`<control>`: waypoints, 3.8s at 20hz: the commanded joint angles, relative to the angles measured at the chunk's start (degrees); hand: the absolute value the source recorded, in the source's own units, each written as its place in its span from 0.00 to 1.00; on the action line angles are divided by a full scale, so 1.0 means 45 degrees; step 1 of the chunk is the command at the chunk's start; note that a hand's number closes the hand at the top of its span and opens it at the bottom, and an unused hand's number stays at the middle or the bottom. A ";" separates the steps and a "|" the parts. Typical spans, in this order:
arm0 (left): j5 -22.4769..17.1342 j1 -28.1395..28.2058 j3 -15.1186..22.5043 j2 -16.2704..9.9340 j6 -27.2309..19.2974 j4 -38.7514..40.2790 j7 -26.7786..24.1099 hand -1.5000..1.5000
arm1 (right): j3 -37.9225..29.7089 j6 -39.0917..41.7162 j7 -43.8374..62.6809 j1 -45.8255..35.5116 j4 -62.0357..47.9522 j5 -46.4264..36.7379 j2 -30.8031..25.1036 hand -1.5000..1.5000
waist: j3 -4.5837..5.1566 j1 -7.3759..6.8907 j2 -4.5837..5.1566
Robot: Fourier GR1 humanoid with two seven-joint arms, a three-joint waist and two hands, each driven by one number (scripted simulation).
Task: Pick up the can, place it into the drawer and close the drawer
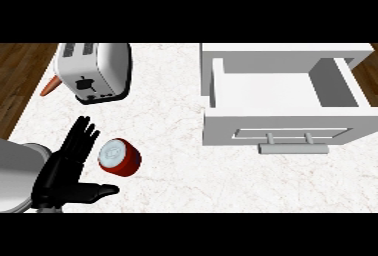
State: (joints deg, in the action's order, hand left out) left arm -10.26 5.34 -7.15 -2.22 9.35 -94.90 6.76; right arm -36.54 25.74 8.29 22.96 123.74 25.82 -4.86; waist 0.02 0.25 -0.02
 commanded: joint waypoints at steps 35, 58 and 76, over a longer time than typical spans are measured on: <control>-0.0214 -0.3671 -0.1493 -0.0535 0.1290 1.1216 -0.6159 0.00 | -0.1765 0.1556 0.1365 -0.0026 0.0775 0.1011 0.0672 0.00 | -0.0001 0.0019 -0.0001; -0.1702 -0.5516 -0.1032 0.0479 -0.0563 0.9600 -0.6009 1.00 | -0.0983 0.1500 0.0337 0.1078 0.0862 0.1015 0.1076 0.00 | -0.0005 0.0119 0.0000; -0.1193 -0.7401 0.1321 0.0042 -0.4804 0.2685 0.0239 1.00 | -0.0826 0.0292 0.1429 -0.0099 0.1182 0.0822 0.0947 0.00 | -0.0008 -0.0032 -0.0002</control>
State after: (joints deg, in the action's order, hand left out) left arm -16.21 -23.05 -0.94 -1.05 -9.19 -80.53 1.78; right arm -41.43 28.45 13.90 26.03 130.31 32.09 -0.53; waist -0.02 0.32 -0.13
